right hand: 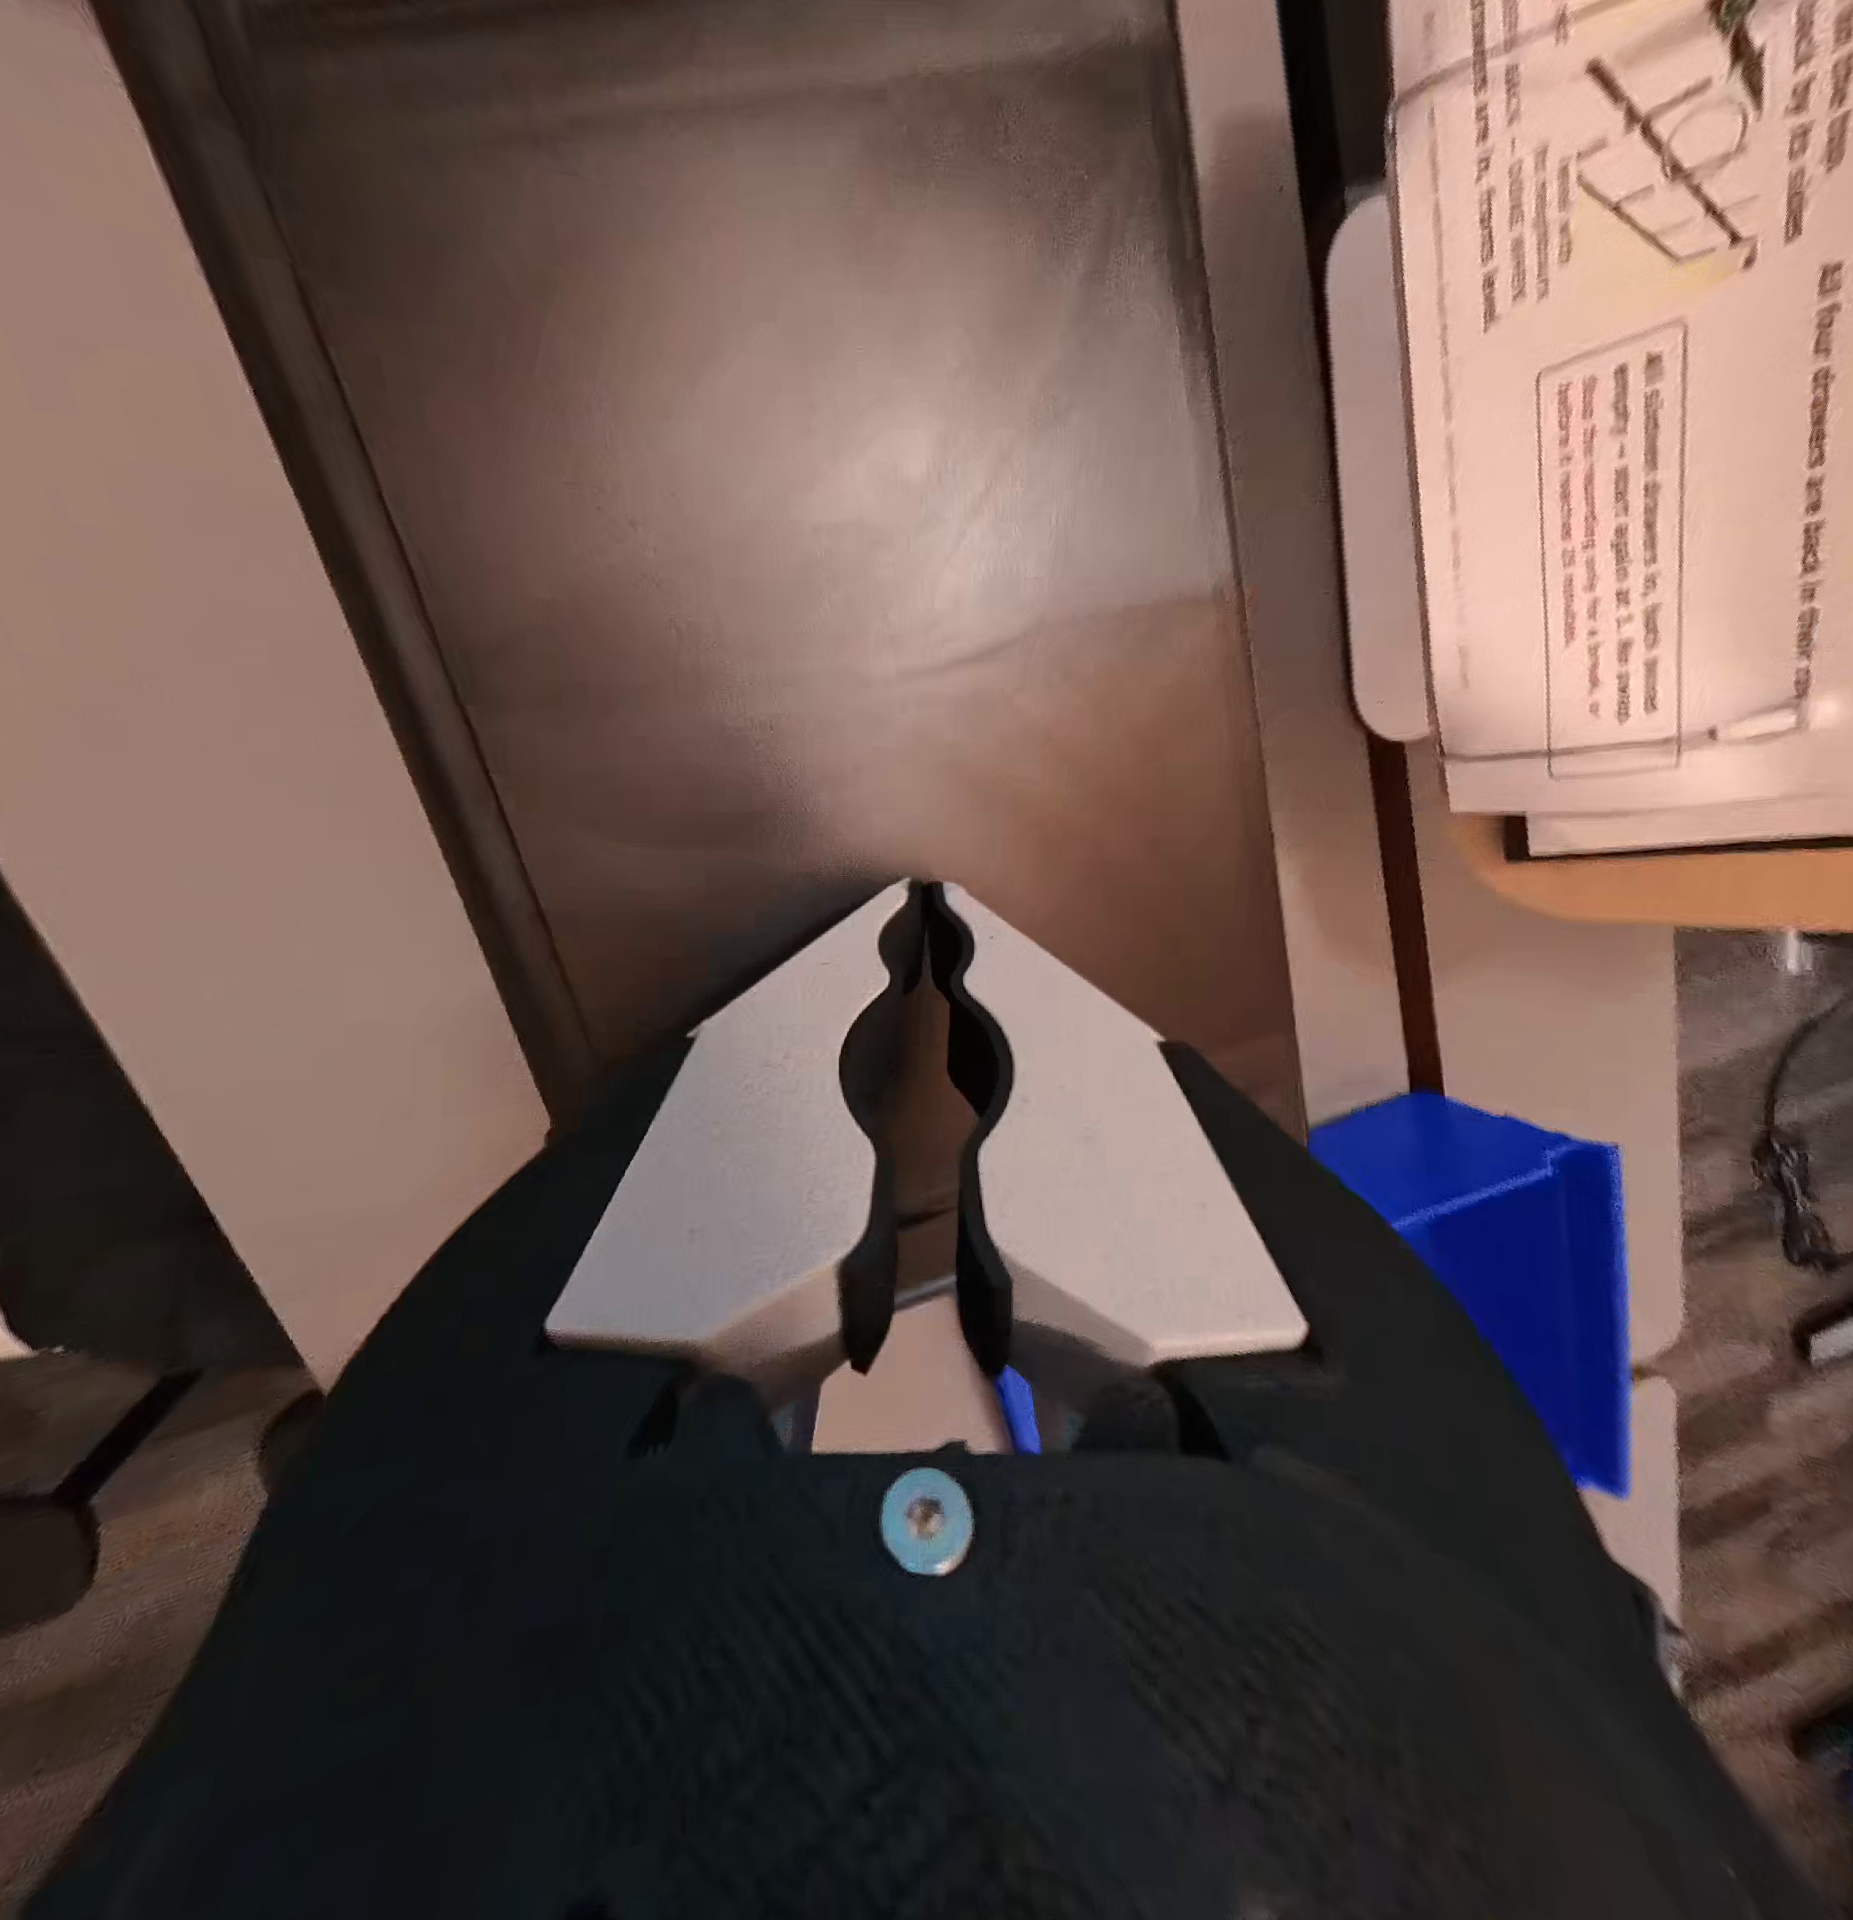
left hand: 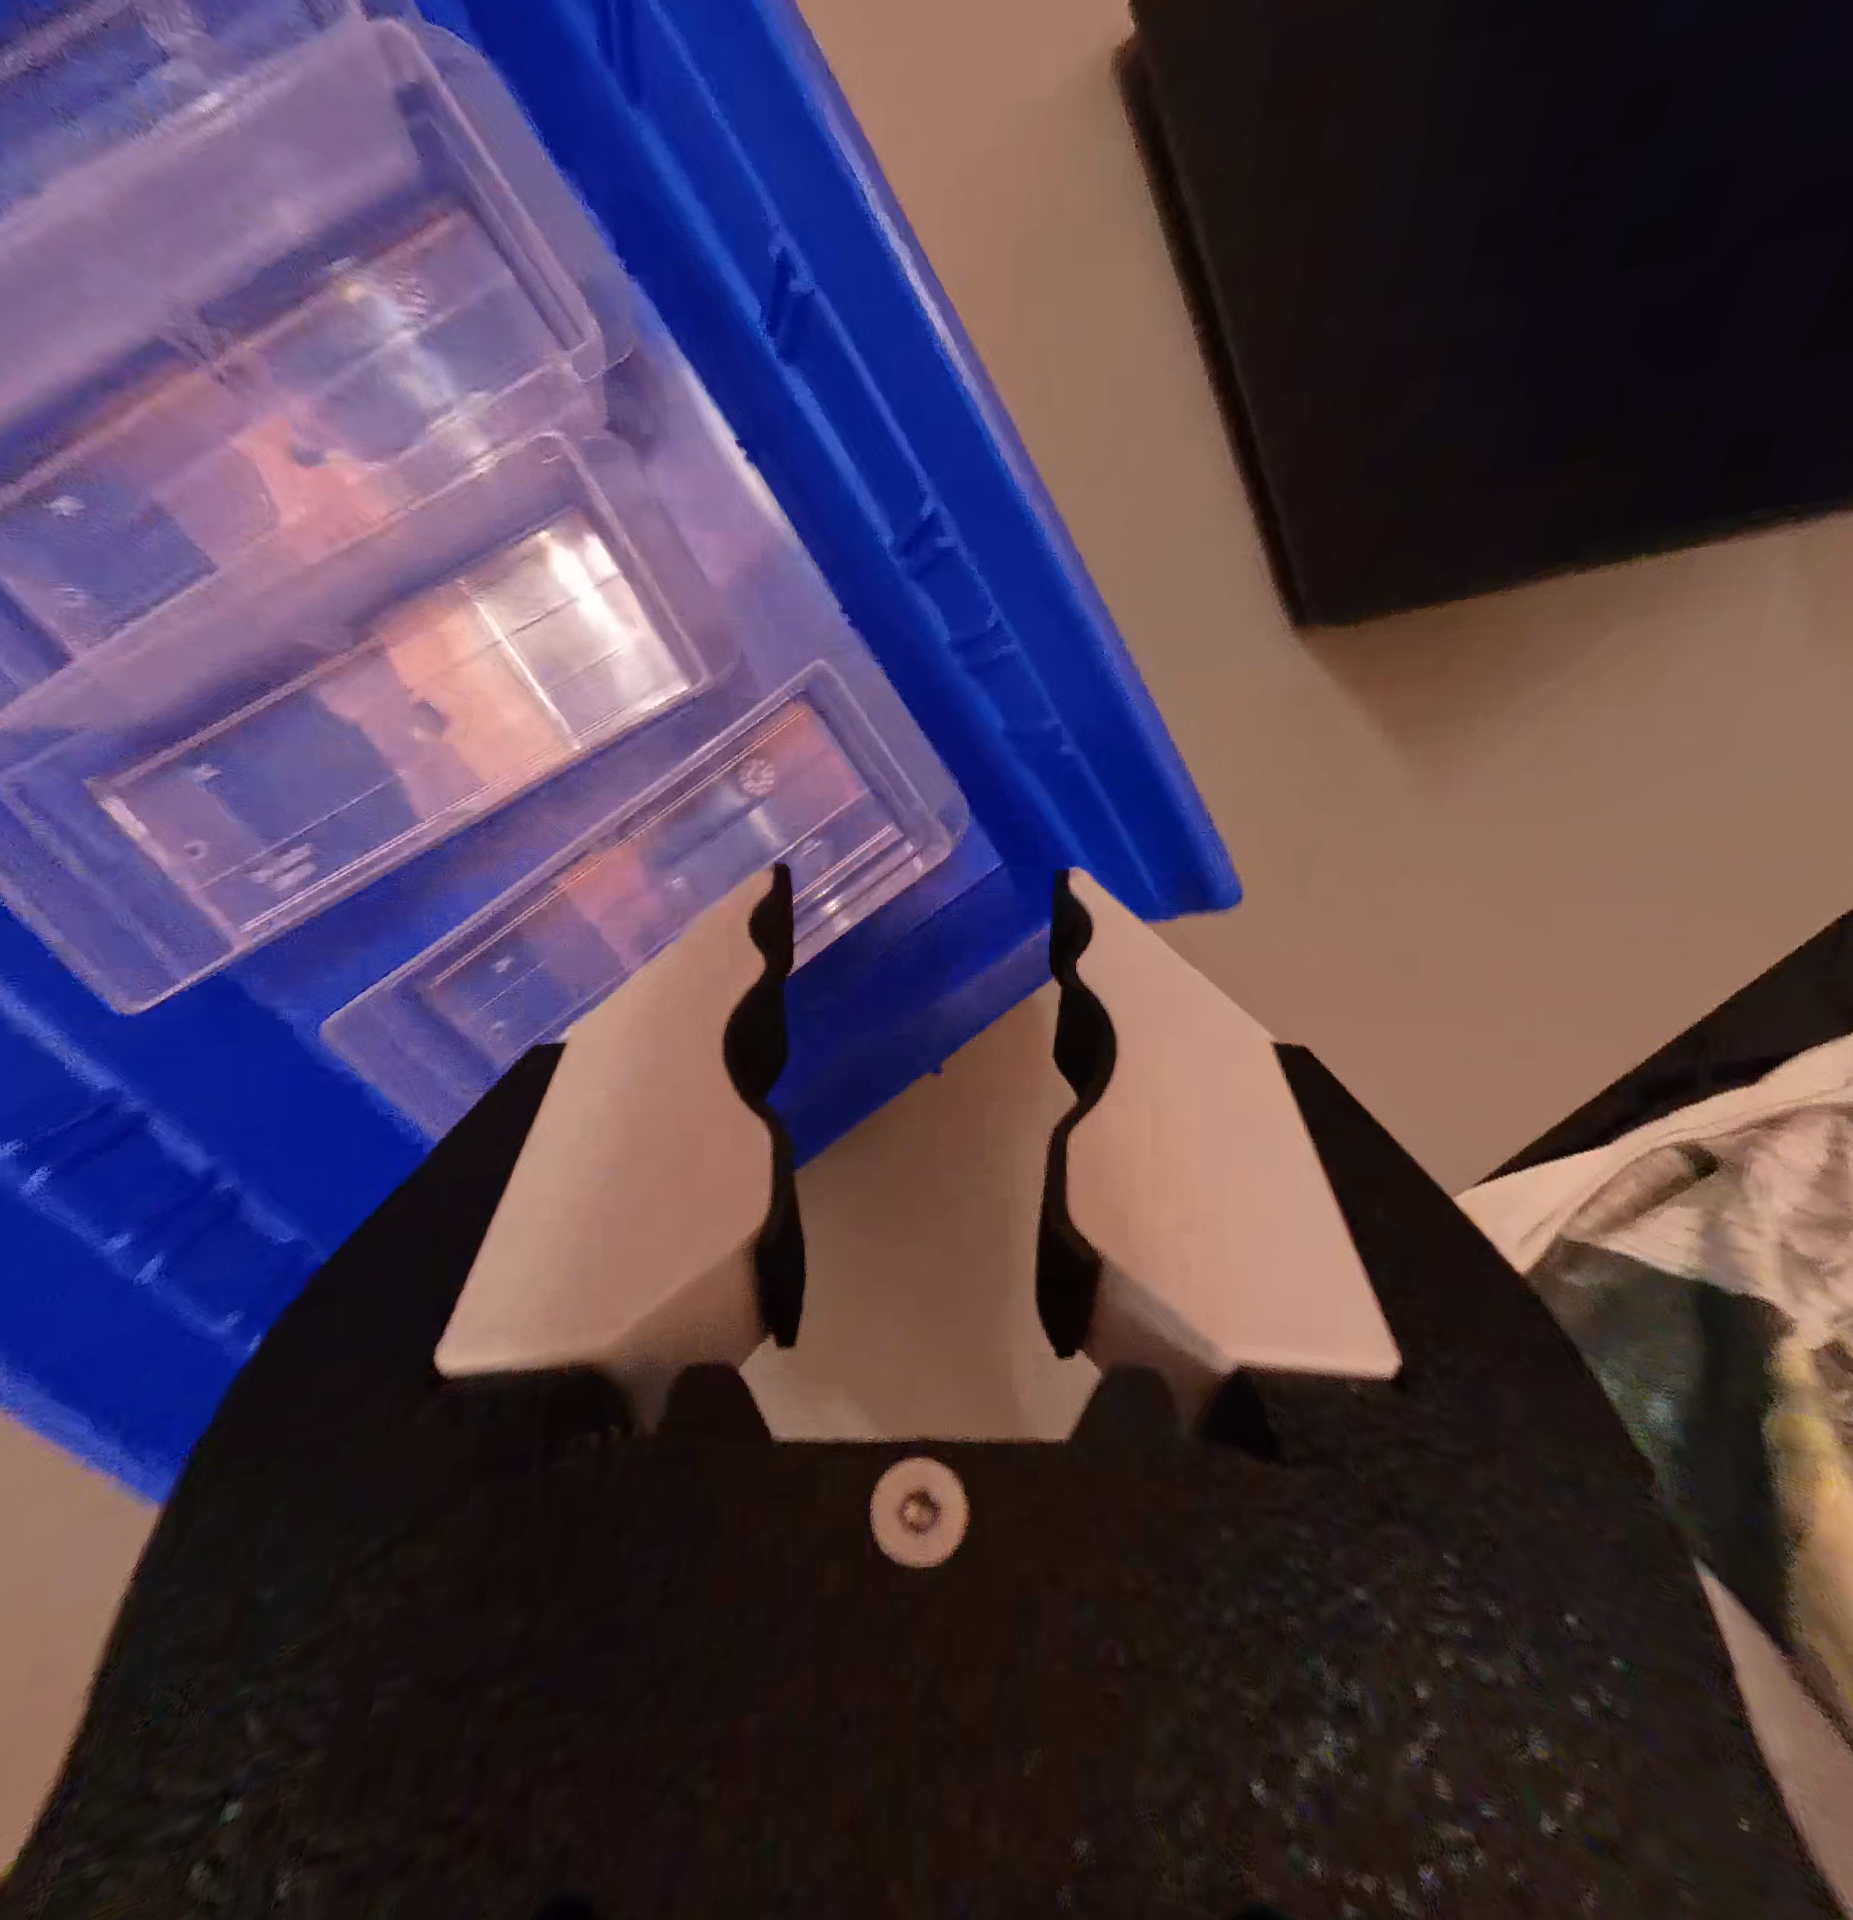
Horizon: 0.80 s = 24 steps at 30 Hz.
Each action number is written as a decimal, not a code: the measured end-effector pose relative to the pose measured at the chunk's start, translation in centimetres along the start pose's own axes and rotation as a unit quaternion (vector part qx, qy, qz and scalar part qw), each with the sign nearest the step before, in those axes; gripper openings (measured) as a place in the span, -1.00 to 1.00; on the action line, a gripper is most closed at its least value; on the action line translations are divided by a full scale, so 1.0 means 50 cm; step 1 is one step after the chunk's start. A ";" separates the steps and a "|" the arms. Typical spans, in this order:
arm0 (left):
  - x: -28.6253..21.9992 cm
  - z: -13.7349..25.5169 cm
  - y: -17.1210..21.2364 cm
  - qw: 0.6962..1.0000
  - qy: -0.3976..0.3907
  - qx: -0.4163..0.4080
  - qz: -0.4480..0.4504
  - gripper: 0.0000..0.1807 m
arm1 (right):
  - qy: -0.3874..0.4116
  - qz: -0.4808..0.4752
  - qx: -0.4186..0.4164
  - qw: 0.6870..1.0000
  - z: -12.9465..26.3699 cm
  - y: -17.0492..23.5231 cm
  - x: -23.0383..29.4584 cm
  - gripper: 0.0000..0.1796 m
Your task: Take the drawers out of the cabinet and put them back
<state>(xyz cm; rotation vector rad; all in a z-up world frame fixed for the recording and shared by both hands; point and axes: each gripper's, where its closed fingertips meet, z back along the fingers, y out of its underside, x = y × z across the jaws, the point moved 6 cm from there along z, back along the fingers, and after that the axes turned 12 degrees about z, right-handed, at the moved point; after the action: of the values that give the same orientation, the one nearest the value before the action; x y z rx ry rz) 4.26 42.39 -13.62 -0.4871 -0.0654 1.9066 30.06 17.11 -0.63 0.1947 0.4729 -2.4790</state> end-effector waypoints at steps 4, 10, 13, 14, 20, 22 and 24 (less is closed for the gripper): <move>-0.003 -0.047 -0.029 0.998 -0.003 0.058 0.037 -0.47 | -0.036 0.017 0.026 0.999 -0.007 -0.001 -0.004 -1.00; 0.005 -0.099 -0.038 0.990 -0.055 0.114 0.063 -0.47 | -0.090 0.007 0.093 0.992 -0.013 -0.015 -0.015 -1.00; 0.007 -0.114 -0.027 0.986 -0.078 0.135 0.061 -0.48 | -0.104 0.021 0.127 0.986 -0.016 -0.023 -0.017 -1.00; 0.007 -0.118 -0.024 0.985 -0.084 0.140 0.060 -0.50 | -0.108 0.022 0.139 0.984 -0.017 -0.025 -0.017 -1.00; 0.004 -0.137 -0.021 0.985 -0.075 0.142 0.068 -0.61 | -0.133 0.010 0.169 0.977 -0.022 -0.031 -0.023 -1.00; 0.002 -0.141 -0.021 0.986 -0.060 0.142 0.067 -0.68 | -0.137 0.004 0.170 0.976 -0.022 -0.031 -0.024 -1.00; -0.001 -0.146 -0.021 0.987 -0.046 0.141 0.067 -0.78 | -0.136 0.004 0.169 0.976 -0.022 -0.031 -0.024 -1.00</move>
<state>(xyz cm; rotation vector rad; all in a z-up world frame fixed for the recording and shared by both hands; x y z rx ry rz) 7.84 41.42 -20.01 -0.2160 0.1788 2.0298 30.16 19.35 -0.92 -0.0110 -0.0659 -2.5125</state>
